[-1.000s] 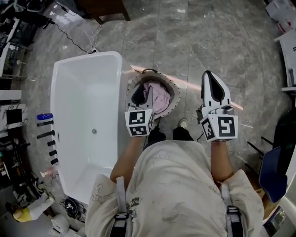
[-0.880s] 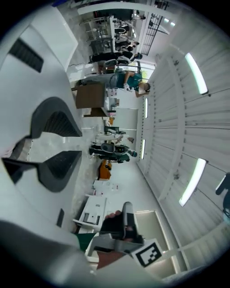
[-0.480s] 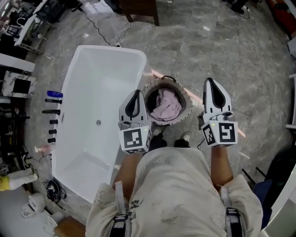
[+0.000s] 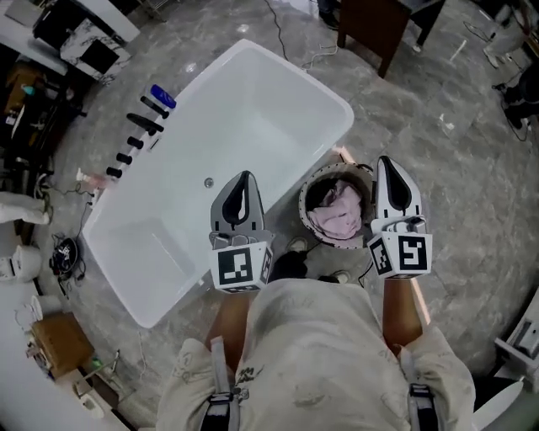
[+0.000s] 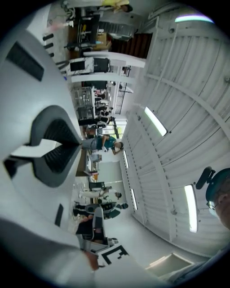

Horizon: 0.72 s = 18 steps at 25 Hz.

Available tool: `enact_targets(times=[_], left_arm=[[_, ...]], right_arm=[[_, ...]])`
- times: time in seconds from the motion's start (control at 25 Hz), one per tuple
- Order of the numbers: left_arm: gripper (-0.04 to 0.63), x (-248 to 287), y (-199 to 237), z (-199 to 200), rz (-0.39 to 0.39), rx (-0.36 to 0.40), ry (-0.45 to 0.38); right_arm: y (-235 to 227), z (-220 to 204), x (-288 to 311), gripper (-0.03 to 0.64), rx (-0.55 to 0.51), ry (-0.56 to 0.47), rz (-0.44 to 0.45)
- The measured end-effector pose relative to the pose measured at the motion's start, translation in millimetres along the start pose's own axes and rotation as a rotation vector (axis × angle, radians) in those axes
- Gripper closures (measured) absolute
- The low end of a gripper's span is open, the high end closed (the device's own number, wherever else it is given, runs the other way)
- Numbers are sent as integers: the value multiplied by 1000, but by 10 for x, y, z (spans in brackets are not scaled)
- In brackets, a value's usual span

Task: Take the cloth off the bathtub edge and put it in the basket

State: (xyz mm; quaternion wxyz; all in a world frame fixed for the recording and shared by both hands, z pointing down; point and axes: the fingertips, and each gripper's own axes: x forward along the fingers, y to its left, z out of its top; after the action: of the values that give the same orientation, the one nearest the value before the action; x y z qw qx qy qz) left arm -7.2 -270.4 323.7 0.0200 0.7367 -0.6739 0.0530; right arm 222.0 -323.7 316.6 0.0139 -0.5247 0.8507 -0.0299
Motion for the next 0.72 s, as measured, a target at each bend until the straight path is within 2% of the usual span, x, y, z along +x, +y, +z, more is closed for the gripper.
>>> enact_targets(times=[0.4,0.72], left_arm=[[592,-1001,1427,87,431,11,-59],[592,-1935,2104,-10,728,8,-71]], right_arm=[[1603,-22,852,627,-14,-22,375],[2736,-14,1156,627,10,-34,621]])
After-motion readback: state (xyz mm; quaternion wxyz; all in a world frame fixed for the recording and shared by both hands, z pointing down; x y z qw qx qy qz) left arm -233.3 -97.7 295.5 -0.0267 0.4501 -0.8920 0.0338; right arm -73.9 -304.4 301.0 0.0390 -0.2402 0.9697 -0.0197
